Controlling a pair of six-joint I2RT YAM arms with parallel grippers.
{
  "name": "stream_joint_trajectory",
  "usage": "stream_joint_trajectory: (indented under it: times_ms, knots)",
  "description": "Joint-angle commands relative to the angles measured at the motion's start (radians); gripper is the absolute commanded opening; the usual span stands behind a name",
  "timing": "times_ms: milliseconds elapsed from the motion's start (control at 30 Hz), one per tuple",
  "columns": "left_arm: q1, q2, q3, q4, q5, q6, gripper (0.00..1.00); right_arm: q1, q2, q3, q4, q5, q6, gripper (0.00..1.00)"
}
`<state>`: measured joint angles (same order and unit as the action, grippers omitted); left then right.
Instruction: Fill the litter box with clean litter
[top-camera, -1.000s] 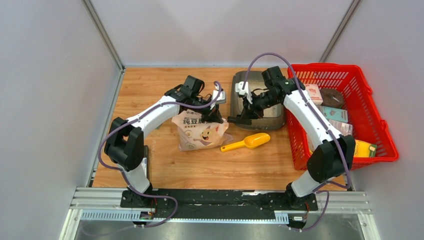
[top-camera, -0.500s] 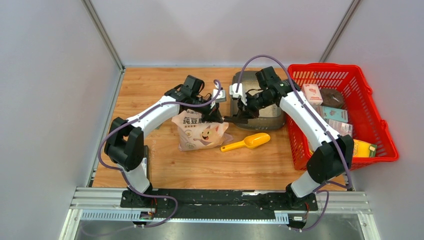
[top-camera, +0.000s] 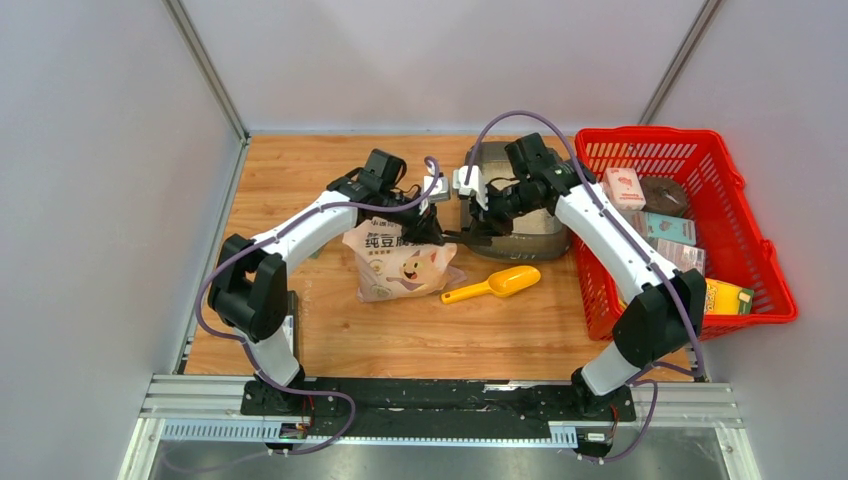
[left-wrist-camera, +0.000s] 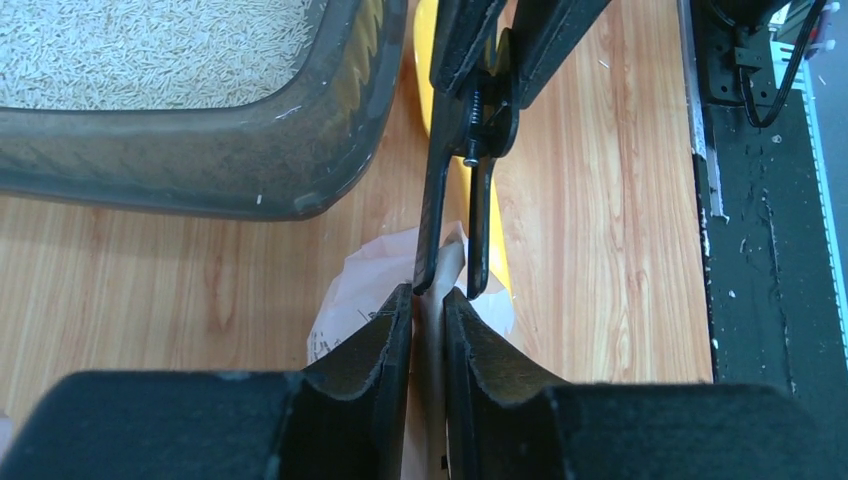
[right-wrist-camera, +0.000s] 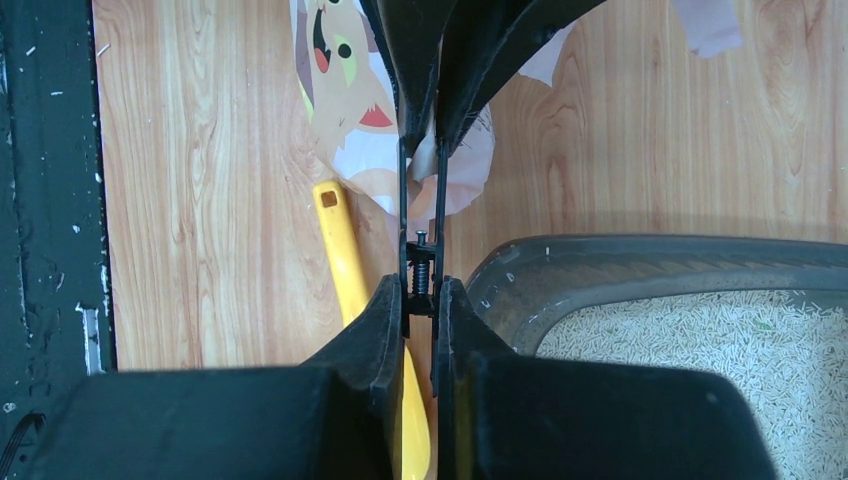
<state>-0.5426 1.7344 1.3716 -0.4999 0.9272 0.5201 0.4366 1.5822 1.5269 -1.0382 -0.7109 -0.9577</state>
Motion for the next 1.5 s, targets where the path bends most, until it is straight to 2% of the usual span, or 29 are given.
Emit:
stream_joint_trajectory:
  times_ms: [0, 300, 533, 567, 700, 833, 1133, 1233, 1267, 1367, 1467]
  knots:
    - [0.024, -0.056, -0.002, -0.002, 0.070, 0.017, 0.28, 0.022, -0.002, 0.010, 0.092, 0.027, 0.039, 0.00]
    - [0.086, -0.113, -0.029, -0.222, 0.058, 0.184, 0.32, 0.047, 0.015, 0.036, 0.075, 0.045, 0.001, 0.00]
    - [0.098, -0.156, -0.078, -0.239, 0.018, 0.182, 0.30, 0.063, 0.044, 0.084, -0.014, 0.065, -0.065, 0.00]
    - [0.107, -0.170, -0.088, -0.226, 0.015, 0.179, 0.29, 0.067, 0.047, 0.090, -0.020, 0.067, -0.069, 0.00]
    - [0.122, -0.203, -0.152, -0.115, 0.010, 0.105, 0.12, 0.080, 0.058, 0.121, -0.045, 0.083, -0.088, 0.00]
    - [0.122, -0.208, -0.181, 0.042, -0.010, -0.020, 0.08, 0.088, 0.074, 0.156, -0.109, 0.082, -0.122, 0.00]
    - [0.122, -0.199, -0.172, 0.146, -0.053, -0.098, 0.01, 0.106, 0.116, 0.203, -0.161, 0.085, -0.135, 0.00]
    - [0.122, -0.200, -0.169, 0.126, -0.021, -0.100, 0.10, 0.120, 0.124, 0.205, -0.138, 0.099, -0.099, 0.00]
    - [0.122, -0.203, -0.167, 0.117, -0.011, -0.089, 0.18, 0.123, 0.125, 0.210, -0.135, 0.102, -0.096, 0.00]
    - [0.124, -0.225, -0.172, 0.060, -0.008, -0.057, 0.30, 0.134, 0.134, 0.216, -0.128, 0.122, -0.079, 0.00]
    - [0.156, -0.269, -0.201, 0.043, -0.002, -0.078, 0.38, 0.137, 0.134, 0.219, -0.120, 0.139, -0.066, 0.00]
